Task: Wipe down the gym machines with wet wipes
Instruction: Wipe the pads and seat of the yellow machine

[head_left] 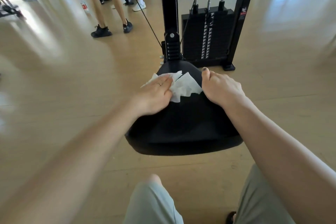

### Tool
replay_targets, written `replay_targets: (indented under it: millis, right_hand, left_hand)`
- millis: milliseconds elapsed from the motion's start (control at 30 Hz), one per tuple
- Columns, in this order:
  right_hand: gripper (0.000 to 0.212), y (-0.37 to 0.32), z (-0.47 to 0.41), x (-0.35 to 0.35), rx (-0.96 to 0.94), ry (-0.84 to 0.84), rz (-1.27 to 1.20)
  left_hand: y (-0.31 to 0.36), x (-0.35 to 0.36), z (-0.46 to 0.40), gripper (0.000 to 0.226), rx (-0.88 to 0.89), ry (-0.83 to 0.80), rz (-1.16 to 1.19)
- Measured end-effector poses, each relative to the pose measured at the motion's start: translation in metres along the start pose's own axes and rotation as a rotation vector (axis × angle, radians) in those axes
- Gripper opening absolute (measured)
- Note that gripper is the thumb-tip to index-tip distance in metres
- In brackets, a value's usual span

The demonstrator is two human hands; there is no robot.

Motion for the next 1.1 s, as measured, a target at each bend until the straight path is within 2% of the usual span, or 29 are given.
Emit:
replay_targets:
  millis: [133, 233, 300, 433, 533, 600, 667, 733, 800, 1033, 1100]
  right_hand:
    - [0.066, -0.002, 0.004, -0.001, -0.002, 0.011, 0.003]
    - [0.065, -0.004, 0.006, -0.001, 0.007, 0.016, 0.016]
    - [0.065, -0.005, 0.007, -0.001, 0.012, 0.023, 0.026]
    - [0.063, -0.006, 0.009, -0.001, 0.021, 0.026, 0.032]
    - [0.064, -0.005, 0.01, -0.002, 0.015, 0.039, 0.022]
    - [0.064, -0.005, 0.011, -0.003, 0.018, 0.042, 0.008]
    - [0.063, -0.007, 0.012, -0.003, 0.026, 0.032, 0.006]
    - [0.063, -0.007, 0.012, -0.002, 0.034, 0.039, -0.001]
    - [0.063, -0.005, 0.01, 0.0, 0.032, 0.052, -0.012]
    - [0.058, -0.004, 0.004, 0.0, 0.084, 0.021, -0.068]
    - [0.051, -0.002, 0.005, -0.005, 0.107, -0.003, -0.114]
  left_hand:
    - [0.0, 0.008, 0.069, 0.059, 0.069, 0.061, 0.026]
    - [0.016, 0.006, 0.147, 0.049, 0.062, 0.096, 0.13]
    - [0.021, 0.009, 0.168, 0.049, 0.05, 0.124, 0.114]
    - [0.013, 0.012, 0.125, 0.05, -0.072, 0.193, 0.205]
    - [0.0, 0.01, 0.061, 0.053, -0.264, 0.101, 0.132]
    - [0.005, 0.005, 0.045, 0.058, -0.327, 0.061, 0.034]
    - [0.029, 0.006, 0.067, 0.057, -0.253, 0.079, -0.04]
    - [0.063, 0.014, 0.11, 0.057, -0.058, 0.156, -0.048]
    - [0.082, 0.019, 0.137, 0.066, 0.094, 0.179, -0.036]
    - [0.076, 0.008, 0.059, 0.051, 0.205, 0.014, 0.055]
    - [0.086, 0.0, 0.037, 0.049, 0.162, -0.045, 0.1]
Point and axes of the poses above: each hand's wrist, its own z-axis away from the middle knuckle, its own x-axis out of the palm, y = z × x, the point moved 1 cm from there along -z, towards the middle knuckle, and after that the axes turned 4 degrees about -z, right-handed, at the moved point
